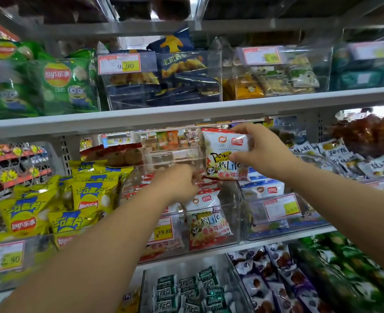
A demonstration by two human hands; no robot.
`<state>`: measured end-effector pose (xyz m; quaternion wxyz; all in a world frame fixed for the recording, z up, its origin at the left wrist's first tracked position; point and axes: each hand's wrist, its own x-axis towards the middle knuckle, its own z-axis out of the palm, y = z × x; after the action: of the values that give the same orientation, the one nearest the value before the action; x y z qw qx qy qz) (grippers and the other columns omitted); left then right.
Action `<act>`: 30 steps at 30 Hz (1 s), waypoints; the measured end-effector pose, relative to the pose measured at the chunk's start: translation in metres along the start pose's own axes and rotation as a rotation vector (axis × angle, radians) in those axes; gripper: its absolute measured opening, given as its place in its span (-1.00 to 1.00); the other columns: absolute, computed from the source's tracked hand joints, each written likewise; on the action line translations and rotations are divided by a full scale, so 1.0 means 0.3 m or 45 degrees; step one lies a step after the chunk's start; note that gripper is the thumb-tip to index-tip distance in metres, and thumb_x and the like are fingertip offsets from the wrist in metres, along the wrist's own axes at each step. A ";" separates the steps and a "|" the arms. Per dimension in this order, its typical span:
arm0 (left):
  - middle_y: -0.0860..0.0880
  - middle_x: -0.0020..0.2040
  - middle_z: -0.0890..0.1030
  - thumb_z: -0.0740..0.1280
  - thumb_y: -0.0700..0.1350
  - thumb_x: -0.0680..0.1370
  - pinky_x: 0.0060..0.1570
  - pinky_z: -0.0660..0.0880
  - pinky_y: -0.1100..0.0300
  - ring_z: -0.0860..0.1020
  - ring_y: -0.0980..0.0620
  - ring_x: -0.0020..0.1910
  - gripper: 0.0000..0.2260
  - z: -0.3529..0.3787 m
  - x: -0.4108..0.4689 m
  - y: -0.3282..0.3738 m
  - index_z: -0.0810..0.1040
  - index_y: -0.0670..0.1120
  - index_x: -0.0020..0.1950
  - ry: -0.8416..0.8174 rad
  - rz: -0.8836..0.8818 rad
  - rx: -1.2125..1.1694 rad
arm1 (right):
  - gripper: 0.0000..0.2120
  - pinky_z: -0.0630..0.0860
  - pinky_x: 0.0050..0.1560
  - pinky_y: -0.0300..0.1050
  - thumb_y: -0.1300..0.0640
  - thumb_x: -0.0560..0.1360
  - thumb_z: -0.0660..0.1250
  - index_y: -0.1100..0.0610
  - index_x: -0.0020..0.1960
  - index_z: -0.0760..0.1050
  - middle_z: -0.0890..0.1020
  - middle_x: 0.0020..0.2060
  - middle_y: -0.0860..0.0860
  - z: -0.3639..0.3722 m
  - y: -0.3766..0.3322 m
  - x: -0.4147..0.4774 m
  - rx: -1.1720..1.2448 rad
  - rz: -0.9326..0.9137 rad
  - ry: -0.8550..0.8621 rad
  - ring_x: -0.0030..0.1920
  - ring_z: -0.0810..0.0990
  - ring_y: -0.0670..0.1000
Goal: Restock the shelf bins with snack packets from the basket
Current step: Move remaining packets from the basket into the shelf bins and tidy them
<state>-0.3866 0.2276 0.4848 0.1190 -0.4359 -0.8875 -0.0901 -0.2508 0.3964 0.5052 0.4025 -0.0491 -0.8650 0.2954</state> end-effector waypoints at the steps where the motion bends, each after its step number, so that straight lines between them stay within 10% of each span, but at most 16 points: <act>1: 0.02 0.18 0.59 0.34 0.10 0.49 0.25 0.42 -0.11 0.53 -0.05 0.17 -0.60 0.017 0.016 0.002 0.49 0.07 0.31 -0.102 -0.018 0.214 | -0.45 0.66 -0.17 -0.16 0.19 0.40 0.53 0.00 0.32 0.41 0.55 0.16 0.09 -0.001 0.005 0.002 -0.002 0.007 0.022 -0.05 0.66 -0.01; 9: -0.03 0.42 0.44 0.41 0.51 0.14 0.38 0.26 -0.29 0.41 -0.18 0.36 0.03 0.058 0.122 -0.004 0.34 -0.03 0.47 -0.607 -0.162 0.507 | -0.49 0.68 -0.17 -0.09 0.22 0.41 0.52 0.03 0.29 0.42 0.63 0.08 0.04 0.020 -0.002 -0.003 0.175 0.062 -0.071 -0.06 0.69 -0.03; 17: 0.07 -0.25 0.48 0.40 0.40 0.32 0.36 0.21 -0.23 0.47 -0.06 -0.07 -0.48 0.052 0.064 -0.040 0.54 -0.04 -0.08 -0.157 -0.078 0.424 | -0.53 0.68 -0.12 0.01 0.29 0.40 0.50 0.05 0.24 0.45 0.64 0.05 0.06 0.027 0.029 -0.010 0.427 0.169 -0.203 -0.05 0.69 0.04; 22: 0.00 0.00 0.63 0.49 0.20 0.34 0.17 0.48 -0.13 0.56 -0.07 -0.01 -0.52 0.049 0.069 -0.085 0.54 0.01 0.16 -0.187 -0.104 0.089 | -0.56 0.66 -0.17 -0.14 0.26 0.40 0.52 0.04 0.21 0.48 0.61 0.01 -0.02 0.047 0.034 -0.023 0.237 0.077 -0.370 -0.09 0.69 -0.02; 30: 0.03 -0.08 0.66 0.46 0.08 0.24 0.05 0.57 -0.07 0.62 -0.09 -0.05 -0.65 0.072 0.076 -0.094 0.61 0.05 -0.01 -0.177 -0.161 -0.087 | -0.55 0.55 0.02 -0.19 0.07 0.44 0.49 0.06 0.29 0.48 0.46 0.11 -0.05 0.128 -0.017 0.010 -0.467 -0.160 -0.662 0.00 0.54 -0.07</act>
<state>-0.4255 0.2334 0.4693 0.0363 -0.3879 -0.9158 -0.0972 -0.2799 0.3751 0.4905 0.1700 0.0097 -0.9790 0.1120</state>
